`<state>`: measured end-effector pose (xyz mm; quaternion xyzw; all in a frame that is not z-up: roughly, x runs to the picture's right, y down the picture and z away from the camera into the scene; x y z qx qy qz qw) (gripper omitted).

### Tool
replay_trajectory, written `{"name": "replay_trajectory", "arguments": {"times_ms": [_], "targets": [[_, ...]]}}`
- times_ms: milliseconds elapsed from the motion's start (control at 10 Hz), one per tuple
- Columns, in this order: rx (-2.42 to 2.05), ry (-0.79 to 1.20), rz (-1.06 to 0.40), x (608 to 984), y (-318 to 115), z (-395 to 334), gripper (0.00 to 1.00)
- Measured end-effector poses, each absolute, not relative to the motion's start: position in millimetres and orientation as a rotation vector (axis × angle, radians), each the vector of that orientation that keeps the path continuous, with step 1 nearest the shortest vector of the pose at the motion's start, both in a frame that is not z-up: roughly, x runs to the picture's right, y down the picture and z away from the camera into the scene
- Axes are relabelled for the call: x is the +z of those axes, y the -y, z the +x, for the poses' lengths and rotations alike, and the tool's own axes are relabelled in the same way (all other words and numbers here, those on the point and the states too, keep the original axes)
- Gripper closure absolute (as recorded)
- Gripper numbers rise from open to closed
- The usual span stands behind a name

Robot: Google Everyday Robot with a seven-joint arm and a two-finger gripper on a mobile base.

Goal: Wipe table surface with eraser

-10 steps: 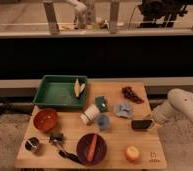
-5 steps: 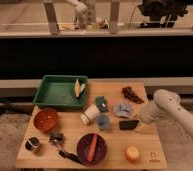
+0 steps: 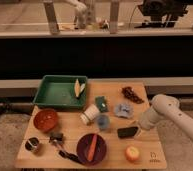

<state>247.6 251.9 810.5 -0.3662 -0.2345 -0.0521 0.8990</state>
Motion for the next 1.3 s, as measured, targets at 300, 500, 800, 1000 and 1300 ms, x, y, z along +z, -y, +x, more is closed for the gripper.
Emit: {"name": "replay_trajectory", "arguments": {"times_ms": [300, 500, 800, 1000, 1300], "targets": [[-0.064, 0.421, -0.76, 804, -257, 290, 1.0], [-0.025, 0.379, -0.737, 801, -249, 317, 1.0], [-0.006, 0.366, -0.706, 808, -227, 323, 1.0], [-0.021, 0.389, -0.702, 816, -214, 305, 1.0], [-0.05, 0.444, -0.698, 829, -204, 262, 1.0]]}}
